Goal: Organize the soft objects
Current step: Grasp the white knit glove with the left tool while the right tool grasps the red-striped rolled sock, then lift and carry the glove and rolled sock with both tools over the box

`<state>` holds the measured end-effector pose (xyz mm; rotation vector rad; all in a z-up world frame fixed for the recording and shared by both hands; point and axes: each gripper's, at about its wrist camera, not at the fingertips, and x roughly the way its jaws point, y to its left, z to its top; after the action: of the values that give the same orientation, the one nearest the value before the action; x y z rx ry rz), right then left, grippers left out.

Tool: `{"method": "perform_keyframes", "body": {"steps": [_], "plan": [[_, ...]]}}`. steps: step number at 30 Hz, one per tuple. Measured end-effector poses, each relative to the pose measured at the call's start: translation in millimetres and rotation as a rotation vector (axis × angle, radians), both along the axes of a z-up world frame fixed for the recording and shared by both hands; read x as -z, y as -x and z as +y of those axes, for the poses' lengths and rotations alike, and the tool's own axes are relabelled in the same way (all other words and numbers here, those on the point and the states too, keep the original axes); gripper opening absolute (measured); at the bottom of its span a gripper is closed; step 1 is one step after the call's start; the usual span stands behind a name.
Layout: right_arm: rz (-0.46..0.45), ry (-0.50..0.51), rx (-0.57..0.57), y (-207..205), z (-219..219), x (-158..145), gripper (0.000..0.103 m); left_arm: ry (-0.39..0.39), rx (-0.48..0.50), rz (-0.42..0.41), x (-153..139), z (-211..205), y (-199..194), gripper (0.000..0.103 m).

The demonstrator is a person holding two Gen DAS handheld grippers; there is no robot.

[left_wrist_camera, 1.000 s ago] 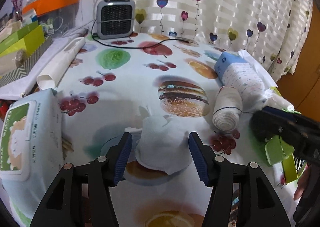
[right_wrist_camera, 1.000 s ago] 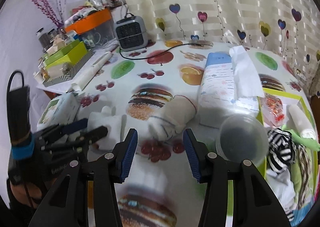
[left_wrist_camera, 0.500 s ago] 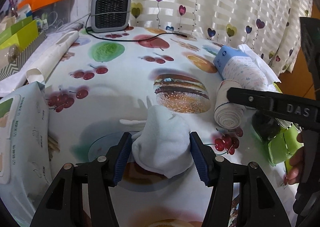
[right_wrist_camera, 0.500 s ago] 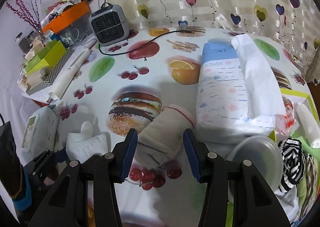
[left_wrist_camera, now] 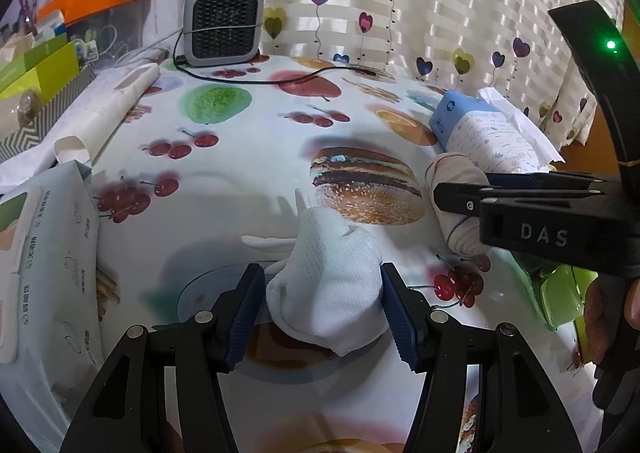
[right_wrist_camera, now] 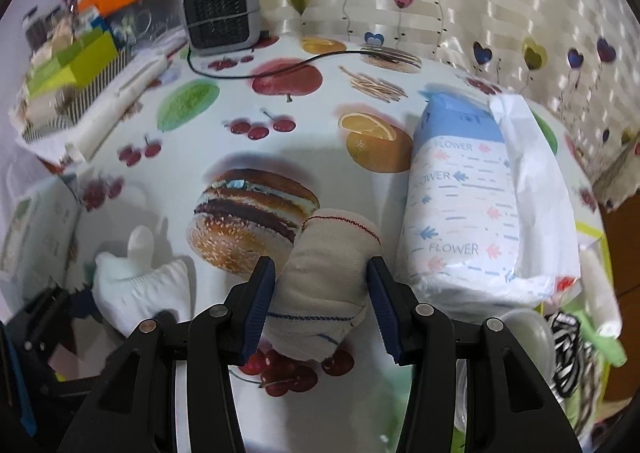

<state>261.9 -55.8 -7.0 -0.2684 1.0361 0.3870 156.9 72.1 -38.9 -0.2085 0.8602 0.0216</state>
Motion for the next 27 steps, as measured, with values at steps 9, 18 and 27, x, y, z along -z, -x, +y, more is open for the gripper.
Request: {"method": "perform_keyframes", "body": {"steps": [9, 18, 27], "plan": [[-0.046, 0.078, -0.081, 6, 8, 6, 0.046, -0.007, 0.013, -0.006, 1, -1, -2, 0.037], [-0.055, -0.028, -0.135, 19, 3, -2, 0.044, -0.013, 0.002, -0.015, -3, -3, 7, 0.024], [-0.094, -0.128, -0.183, 42, -6, -27, 0.044, 0.001, -0.035, -0.065, -24, -2, 21, 0.024]]}}
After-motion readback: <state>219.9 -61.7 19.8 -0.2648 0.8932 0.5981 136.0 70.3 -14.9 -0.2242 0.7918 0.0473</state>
